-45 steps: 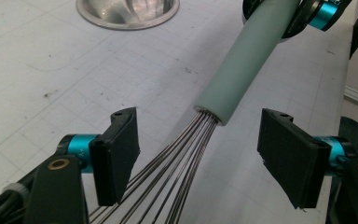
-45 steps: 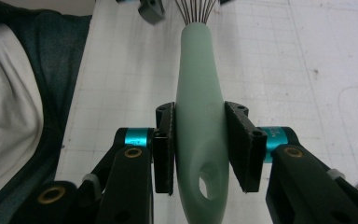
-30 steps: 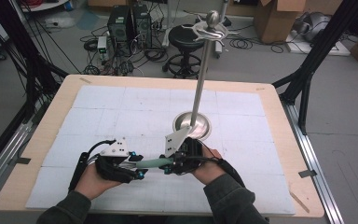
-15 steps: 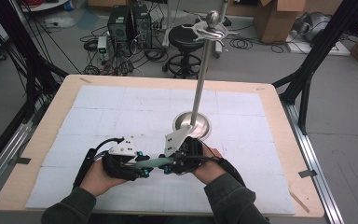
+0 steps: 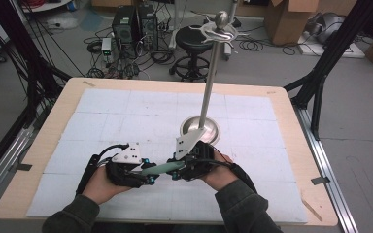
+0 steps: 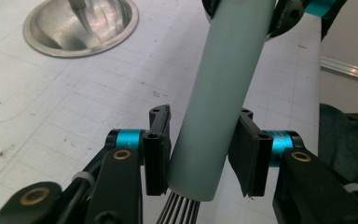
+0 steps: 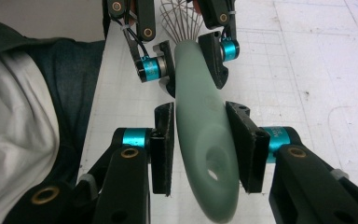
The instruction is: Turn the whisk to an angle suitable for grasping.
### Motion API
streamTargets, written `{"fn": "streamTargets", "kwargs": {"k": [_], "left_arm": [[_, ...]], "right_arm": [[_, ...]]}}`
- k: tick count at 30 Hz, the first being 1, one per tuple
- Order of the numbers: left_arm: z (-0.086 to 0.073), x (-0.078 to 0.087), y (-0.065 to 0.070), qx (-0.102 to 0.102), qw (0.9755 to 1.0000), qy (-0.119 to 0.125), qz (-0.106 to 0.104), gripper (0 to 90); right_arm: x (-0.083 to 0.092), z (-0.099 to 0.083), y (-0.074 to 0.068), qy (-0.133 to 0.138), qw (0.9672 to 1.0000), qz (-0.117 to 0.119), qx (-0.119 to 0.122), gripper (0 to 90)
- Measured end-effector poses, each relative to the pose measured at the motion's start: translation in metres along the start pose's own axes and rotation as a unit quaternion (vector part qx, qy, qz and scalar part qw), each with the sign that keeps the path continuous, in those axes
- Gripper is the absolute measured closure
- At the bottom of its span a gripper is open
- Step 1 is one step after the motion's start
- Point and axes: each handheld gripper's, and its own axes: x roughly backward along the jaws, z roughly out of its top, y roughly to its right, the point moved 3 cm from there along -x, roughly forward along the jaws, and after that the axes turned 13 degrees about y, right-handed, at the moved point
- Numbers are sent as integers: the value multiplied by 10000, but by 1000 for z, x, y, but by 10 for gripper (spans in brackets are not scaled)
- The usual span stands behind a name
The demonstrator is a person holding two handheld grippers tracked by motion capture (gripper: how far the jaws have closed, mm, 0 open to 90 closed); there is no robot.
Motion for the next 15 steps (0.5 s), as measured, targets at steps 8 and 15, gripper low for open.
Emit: {"fn": "streamTargets", "kwargs": {"k": [8, 15], "left_arm": [[0, -1, 0, 51, 9999, -43, -150, 609], [3, -3, 0, 30, 9997, -143, -199, 588]], "right_arm": [[4, -1, 1, 27, 9999, 101, 6, 652], [4, -1, 0, 7, 9999, 163, 46, 653]]}}
